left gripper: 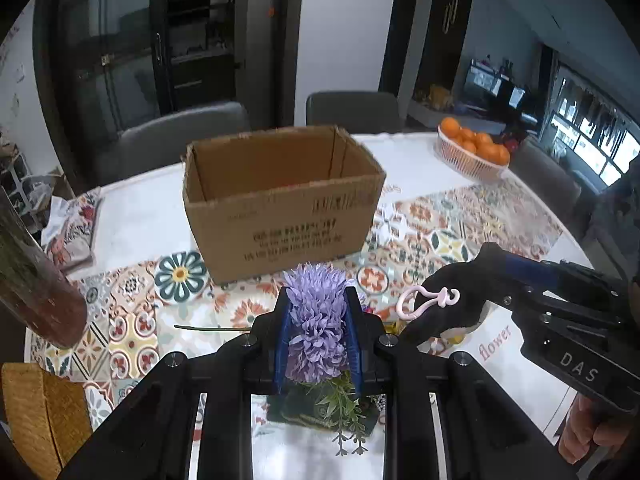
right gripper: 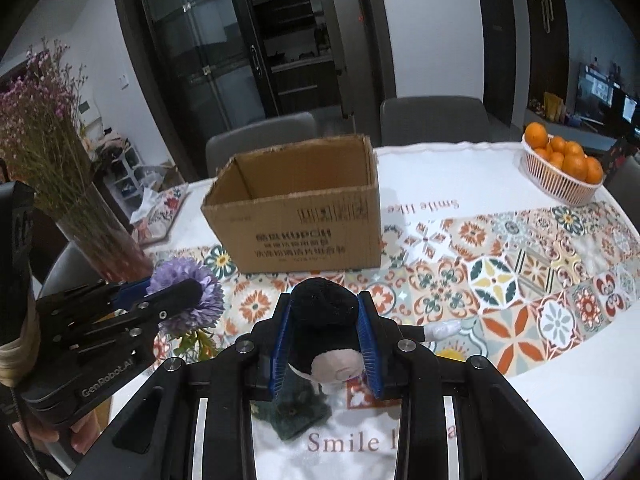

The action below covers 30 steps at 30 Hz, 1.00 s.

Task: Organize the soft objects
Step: 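Lift the flower bouquet and Mickey plush and carry both over the box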

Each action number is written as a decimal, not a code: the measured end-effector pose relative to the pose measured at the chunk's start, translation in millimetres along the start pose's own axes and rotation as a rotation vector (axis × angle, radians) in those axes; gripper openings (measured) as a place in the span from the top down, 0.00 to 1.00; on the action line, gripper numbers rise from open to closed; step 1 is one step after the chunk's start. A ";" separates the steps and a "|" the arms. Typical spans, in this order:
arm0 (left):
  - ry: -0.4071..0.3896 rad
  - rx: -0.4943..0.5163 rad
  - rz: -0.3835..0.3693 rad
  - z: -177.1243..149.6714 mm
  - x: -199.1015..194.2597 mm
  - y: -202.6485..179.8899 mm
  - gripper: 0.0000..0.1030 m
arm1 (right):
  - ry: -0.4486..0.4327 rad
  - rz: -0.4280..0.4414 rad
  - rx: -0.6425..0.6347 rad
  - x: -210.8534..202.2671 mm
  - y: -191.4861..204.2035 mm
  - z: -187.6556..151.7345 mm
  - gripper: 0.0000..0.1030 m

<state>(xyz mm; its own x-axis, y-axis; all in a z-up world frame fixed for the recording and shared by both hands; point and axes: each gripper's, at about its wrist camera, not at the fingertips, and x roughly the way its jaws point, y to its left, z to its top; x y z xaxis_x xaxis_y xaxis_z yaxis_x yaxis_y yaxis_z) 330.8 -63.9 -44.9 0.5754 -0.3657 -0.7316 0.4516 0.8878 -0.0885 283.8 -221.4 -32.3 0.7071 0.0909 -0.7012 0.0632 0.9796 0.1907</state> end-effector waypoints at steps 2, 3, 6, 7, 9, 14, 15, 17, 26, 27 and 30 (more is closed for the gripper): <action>-0.015 -0.003 0.001 5.9 -4.1 0.3 0.76 | -0.019 0.005 0.001 -3.1 -0.2 6.9 0.68; -0.022 -0.005 0.000 8.8 -5.9 0.5 0.76 | -0.028 0.007 0.001 -4.5 0.1 10.1 0.68; -0.041 -0.011 -0.004 18.6 -10.7 1.2 0.76 | -0.057 0.015 -0.002 -9.3 1.7 21.6 0.68; -0.050 -0.013 -0.004 23.0 -12.7 1.9 0.76 | -0.069 0.019 -0.002 -11.1 2.5 26.0 0.68; -0.065 -0.018 -0.006 29.6 -16.6 2.9 0.76 | -0.085 0.026 -0.004 -14.1 4.3 32.6 0.68; -0.103 -0.028 -0.005 47.2 -24.5 7.1 0.76 | -0.124 0.050 -0.006 -18.4 7.4 50.5 0.68; -0.109 -0.030 -0.005 50.0 -25.7 7.7 0.76 | -0.130 0.053 -0.006 -19.0 8.0 53.4 0.68; -0.120 -0.037 -0.003 57.0 -27.3 10.0 0.77 | -0.142 0.063 -0.006 -19.2 9.1 61.4 0.68; -0.132 -0.049 0.002 86.5 -23.1 21.7 0.77 | -0.182 0.081 -0.025 -13.1 16.5 97.7 0.68; -0.130 -0.048 0.001 90.5 -21.0 22.9 0.77 | -0.183 0.084 -0.025 -12.0 17.1 101.7 0.68; -0.124 -0.043 0.003 101.7 -14.6 25.3 0.77 | -0.185 0.095 -0.027 -7.0 18.5 115.9 0.68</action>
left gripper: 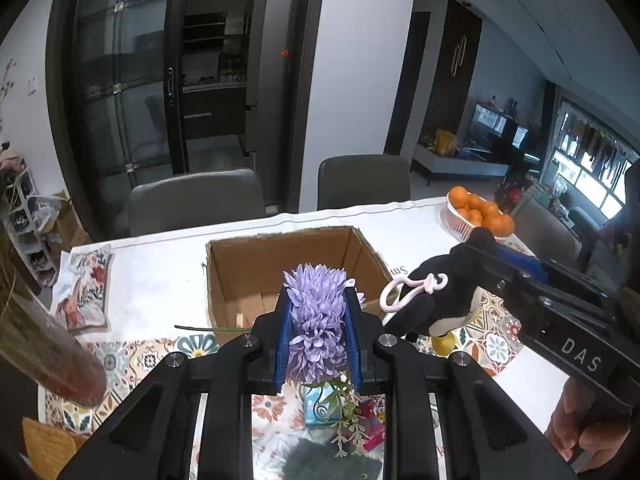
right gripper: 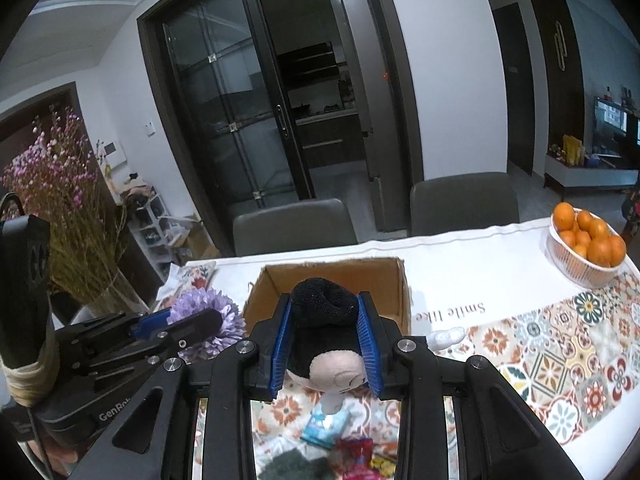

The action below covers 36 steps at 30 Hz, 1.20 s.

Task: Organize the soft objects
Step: 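Lift the flower bouquet and Mickey plush and carry both over the box, then lower both items into the box and open both tools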

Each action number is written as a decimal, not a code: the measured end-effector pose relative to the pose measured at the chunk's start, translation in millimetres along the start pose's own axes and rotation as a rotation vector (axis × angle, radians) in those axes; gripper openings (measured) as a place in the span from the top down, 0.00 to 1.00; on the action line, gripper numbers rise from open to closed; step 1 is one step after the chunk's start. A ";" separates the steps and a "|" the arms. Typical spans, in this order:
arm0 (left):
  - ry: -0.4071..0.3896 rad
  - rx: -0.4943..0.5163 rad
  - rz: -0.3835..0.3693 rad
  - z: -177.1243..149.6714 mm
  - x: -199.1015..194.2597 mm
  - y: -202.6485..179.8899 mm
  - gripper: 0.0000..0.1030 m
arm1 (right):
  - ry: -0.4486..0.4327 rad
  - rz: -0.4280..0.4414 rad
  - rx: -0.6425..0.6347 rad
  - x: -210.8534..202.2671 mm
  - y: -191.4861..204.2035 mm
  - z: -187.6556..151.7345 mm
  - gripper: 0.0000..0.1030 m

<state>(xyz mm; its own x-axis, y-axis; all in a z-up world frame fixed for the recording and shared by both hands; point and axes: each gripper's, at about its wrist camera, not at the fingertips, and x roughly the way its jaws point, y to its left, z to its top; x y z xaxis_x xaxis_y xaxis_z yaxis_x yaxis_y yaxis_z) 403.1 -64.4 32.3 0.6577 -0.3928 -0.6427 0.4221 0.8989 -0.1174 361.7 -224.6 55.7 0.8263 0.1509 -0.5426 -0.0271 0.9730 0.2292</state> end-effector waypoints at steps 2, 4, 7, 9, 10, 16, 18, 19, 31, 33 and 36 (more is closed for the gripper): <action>0.009 -0.001 -0.003 9.0 5.2 4.4 0.77 | 0.001 0.009 0.001 7.1 -0.2 9.7 0.68; 0.013 -0.001 -0.007 17.0 7.9 6.7 0.77 | 0.001 0.016 0.002 12.3 -0.8 17.2 0.68; 0.011 -0.001 -0.006 30.6 12.2 9.5 0.77 | 0.001 0.030 0.004 22.2 -0.9 31.1 0.68; 0.007 0.006 0.000 38.4 16.3 11.9 0.77 | 0.003 0.039 0.007 28.2 -1.7 37.4 0.68; 0.008 0.008 0.002 43.0 19.6 13.1 0.77 | 0.004 0.048 0.010 31.9 -1.9 41.7 0.68; 0.031 -0.014 -0.008 59.4 41.1 21.7 0.77 | 0.016 0.094 0.046 55.2 -3.8 58.6 0.68; 0.043 -0.039 -0.022 63.5 48.7 27.9 0.77 | 0.020 0.109 0.064 64.3 -5.3 62.7 0.68; 0.048 -0.053 -0.032 63.9 52.3 31.3 0.77 | 0.024 0.114 0.073 69.4 -6.6 63.3 0.68; 0.136 -0.169 -0.083 65.3 111.8 57.1 0.77 | 0.111 0.155 0.157 135.2 -23.2 57.8 0.68; 0.158 -0.170 -0.084 62.4 122.8 58.5 0.77 | 0.129 0.160 0.170 145.7 -27.6 53.4 0.68; 0.188 -0.170 -0.078 59.6 137.7 60.3 0.77 | 0.163 0.169 0.196 162.1 -37.1 46.9 0.68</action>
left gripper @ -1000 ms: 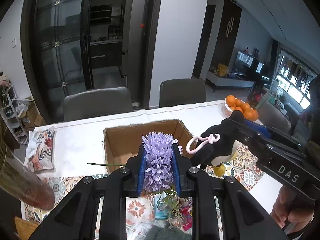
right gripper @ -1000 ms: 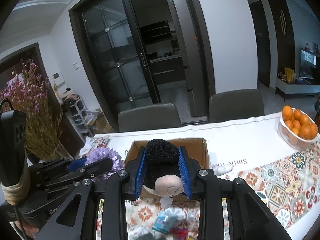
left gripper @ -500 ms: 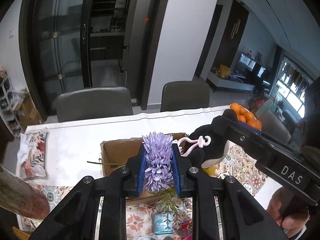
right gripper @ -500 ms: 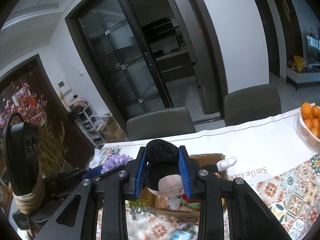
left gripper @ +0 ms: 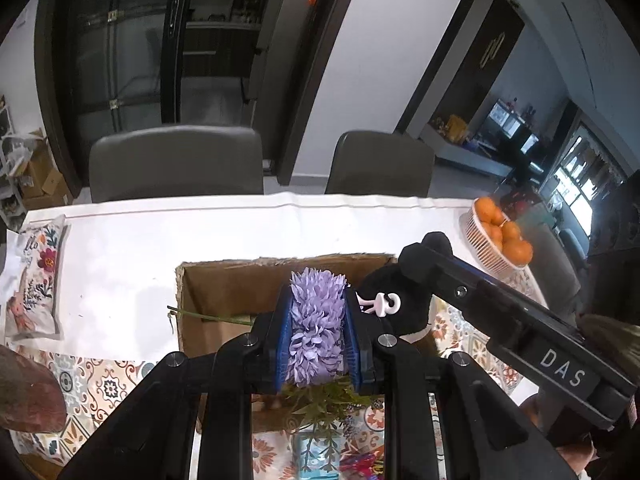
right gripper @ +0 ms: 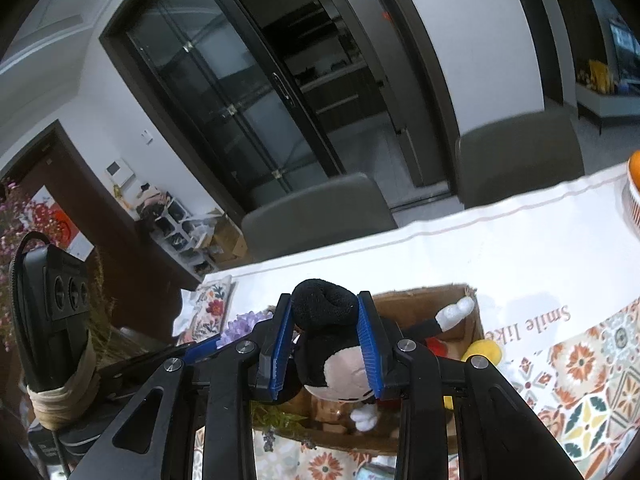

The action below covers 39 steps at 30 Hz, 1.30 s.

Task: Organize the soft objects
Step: 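Lower both items into the box and open both tools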

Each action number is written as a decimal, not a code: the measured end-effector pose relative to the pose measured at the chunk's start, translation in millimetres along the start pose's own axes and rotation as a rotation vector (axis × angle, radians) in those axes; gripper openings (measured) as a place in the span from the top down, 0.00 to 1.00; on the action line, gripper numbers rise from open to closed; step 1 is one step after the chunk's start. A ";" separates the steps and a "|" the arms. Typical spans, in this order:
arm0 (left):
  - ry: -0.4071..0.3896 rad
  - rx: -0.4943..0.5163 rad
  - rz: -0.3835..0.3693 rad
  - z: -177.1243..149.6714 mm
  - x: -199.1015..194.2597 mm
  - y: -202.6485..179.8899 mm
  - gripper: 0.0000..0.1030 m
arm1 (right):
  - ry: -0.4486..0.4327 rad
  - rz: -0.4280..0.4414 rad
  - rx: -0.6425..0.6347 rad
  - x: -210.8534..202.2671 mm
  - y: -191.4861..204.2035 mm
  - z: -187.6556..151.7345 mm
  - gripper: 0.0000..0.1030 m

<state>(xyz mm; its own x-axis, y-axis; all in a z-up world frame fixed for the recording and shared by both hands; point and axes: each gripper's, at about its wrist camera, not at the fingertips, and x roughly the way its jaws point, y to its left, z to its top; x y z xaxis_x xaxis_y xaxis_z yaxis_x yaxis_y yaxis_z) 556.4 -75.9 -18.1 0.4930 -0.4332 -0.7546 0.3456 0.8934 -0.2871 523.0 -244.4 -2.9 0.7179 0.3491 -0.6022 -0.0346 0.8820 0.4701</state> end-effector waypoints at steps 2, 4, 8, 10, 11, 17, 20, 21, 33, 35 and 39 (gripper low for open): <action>0.018 -0.002 0.007 -0.2 9.5 2.7 0.77 | 0.027 0.002 0.020 11.3 -7.1 -3.3 0.68; 0.037 -0.007 0.006 -2.2 19.9 6.4 0.77 | 0.050 -0.003 0.025 19.8 -11.4 -7.5 0.68; 0.079 -0.021 -0.010 -3.6 40.2 10.8 0.77 | 0.081 -0.025 0.025 33.5 -17.6 -12.0 0.68; 0.098 -0.016 -0.006 -5.3 51.0 11.9 0.77 | 0.098 -0.041 0.021 39.3 -21.8 -14.4 0.68; 0.107 -0.014 -0.005 -6.3 55.4 12.1 0.77 | 0.108 -0.050 0.017 42.0 -23.4 -15.1 0.68; 0.176 0.032 0.031 -12.0 79.3 9.8 0.70 | 0.182 -0.107 -0.024 61.3 -30.5 -17.5 0.68; 0.211 0.033 0.049 -15.2 88.9 9.7 0.48 | 0.230 -0.122 -0.013 72.2 -35.8 -18.3 0.64; 0.215 0.031 0.052 -16.5 89.7 10.0 0.45 | 0.237 -0.129 -0.011 73.8 -37.6 -18.3 0.62; 0.207 0.039 0.139 -16.9 61.4 4.7 0.36 | 0.202 -0.250 -0.071 46.6 -28.4 -14.8 0.48; 0.194 0.053 0.155 -18.4 49.5 2.0 0.36 | 0.195 -0.260 -0.074 37.9 -24.4 -16.2 0.49; 0.173 0.070 0.185 -24.2 30.3 -8.0 0.36 | 0.172 -0.284 -0.095 18.4 -16.8 -19.9 0.48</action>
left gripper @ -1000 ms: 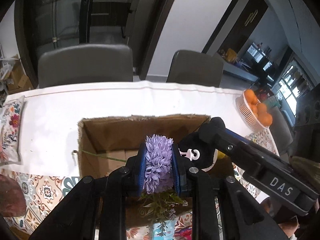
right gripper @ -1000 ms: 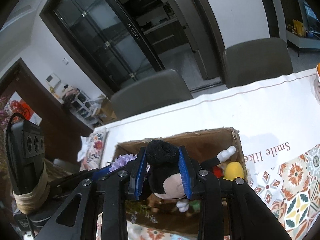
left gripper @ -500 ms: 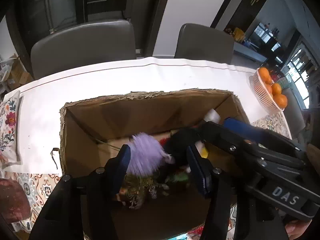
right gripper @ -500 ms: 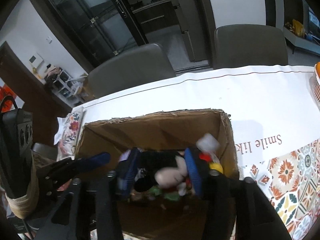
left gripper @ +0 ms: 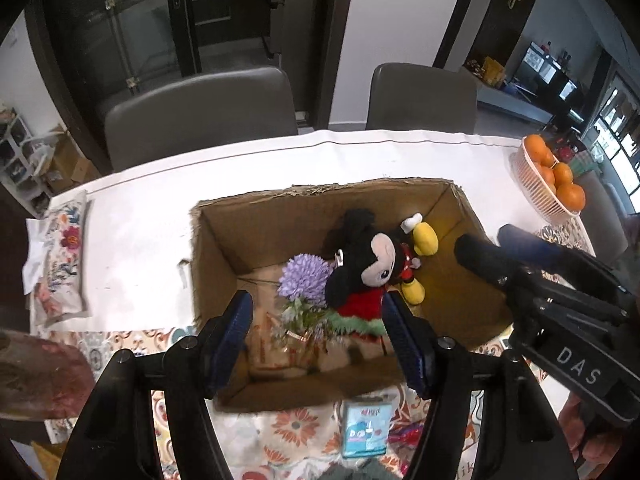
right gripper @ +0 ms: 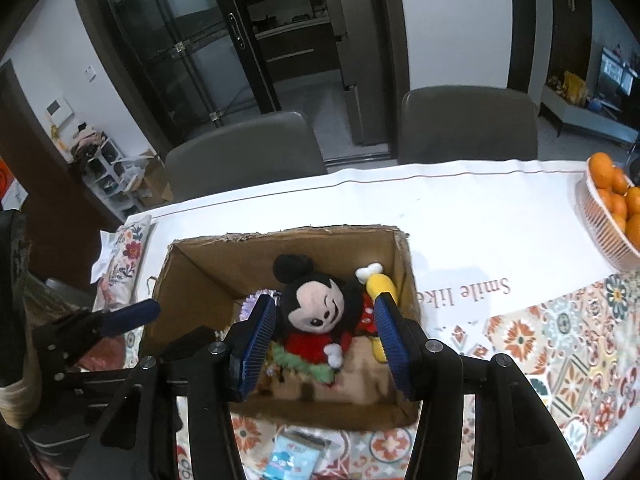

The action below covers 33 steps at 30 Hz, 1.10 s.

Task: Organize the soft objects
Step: 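Lower both items into the box and open both tools, then withdraw both tools from the box toward the remaining items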

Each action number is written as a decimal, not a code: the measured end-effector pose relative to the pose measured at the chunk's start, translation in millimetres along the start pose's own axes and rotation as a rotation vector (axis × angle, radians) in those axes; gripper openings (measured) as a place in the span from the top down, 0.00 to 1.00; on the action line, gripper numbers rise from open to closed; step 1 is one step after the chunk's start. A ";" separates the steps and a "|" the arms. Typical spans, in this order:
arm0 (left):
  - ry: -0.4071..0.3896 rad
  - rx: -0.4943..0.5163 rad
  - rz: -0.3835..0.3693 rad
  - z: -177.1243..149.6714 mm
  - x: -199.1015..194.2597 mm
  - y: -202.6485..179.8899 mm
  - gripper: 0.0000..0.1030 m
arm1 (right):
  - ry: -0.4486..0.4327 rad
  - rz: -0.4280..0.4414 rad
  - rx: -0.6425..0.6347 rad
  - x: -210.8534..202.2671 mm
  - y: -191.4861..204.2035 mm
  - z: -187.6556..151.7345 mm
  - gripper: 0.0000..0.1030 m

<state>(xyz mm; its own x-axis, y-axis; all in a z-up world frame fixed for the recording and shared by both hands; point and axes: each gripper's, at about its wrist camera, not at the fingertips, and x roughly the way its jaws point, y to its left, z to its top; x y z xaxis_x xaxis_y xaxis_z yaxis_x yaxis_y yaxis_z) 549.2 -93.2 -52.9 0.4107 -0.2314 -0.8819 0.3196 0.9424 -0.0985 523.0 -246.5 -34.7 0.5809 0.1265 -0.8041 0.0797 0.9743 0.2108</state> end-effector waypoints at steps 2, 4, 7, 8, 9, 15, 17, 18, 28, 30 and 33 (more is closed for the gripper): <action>-0.022 0.002 0.006 -6.2 -11.9 -2.5 0.36 | -0.010 -0.002 -0.003 -10.7 1.4 -4.8 0.48; -0.033 0.002 0.020 -12.6 -21.3 -5.3 0.36 | -0.019 -0.005 -0.005 -20.9 2.3 -9.5 0.49; -0.053 -0.003 0.027 -20.6 -34.7 -8.3 0.36 | -0.035 -0.011 -0.008 -37.5 4.0 -17.8 0.48; -0.059 -0.003 0.036 -24.4 -39.3 -8.9 0.36 | -0.038 -0.015 -0.009 -41.5 4.6 -20.3 0.48; -0.067 -0.004 0.046 -28.4 -44.1 -9.7 0.36 | -0.041 -0.019 -0.009 -45.5 5.4 -23.2 0.48; -0.095 0.001 0.070 -52.9 -64.7 -16.8 0.36 | -0.056 -0.020 -0.025 -69.1 10.4 -47.5 0.48; -0.097 -0.008 0.073 -62.1 -68.3 -18.9 0.36 | -0.058 -0.019 -0.033 -73.6 12.2 -55.8 0.48; -0.098 -0.012 0.076 -67.2 -70.1 -19.7 0.36 | -0.057 -0.020 -0.037 -75.5 12.8 -60.4 0.48; -0.064 -0.088 0.164 -113.6 -75.5 -18.6 0.36 | -0.002 -0.030 -0.072 -76.0 11.5 -101.5 0.48; -0.057 -0.100 0.179 -121.9 -75.1 -18.7 0.34 | 0.016 -0.022 -0.076 -74.0 10.4 -109.6 0.48; -0.034 -0.134 0.185 -136.3 -73.9 -19.1 0.32 | 0.048 -0.011 -0.085 -69.2 8.8 -120.8 0.48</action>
<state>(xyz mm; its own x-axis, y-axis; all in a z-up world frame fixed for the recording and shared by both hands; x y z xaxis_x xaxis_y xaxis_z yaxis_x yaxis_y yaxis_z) 396.4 -61.2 -48.7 0.4809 -0.0571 -0.8749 0.1208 0.9927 0.0017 385.6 -224.2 -44.3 0.5410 0.1226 -0.8320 0.0154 0.9877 0.1555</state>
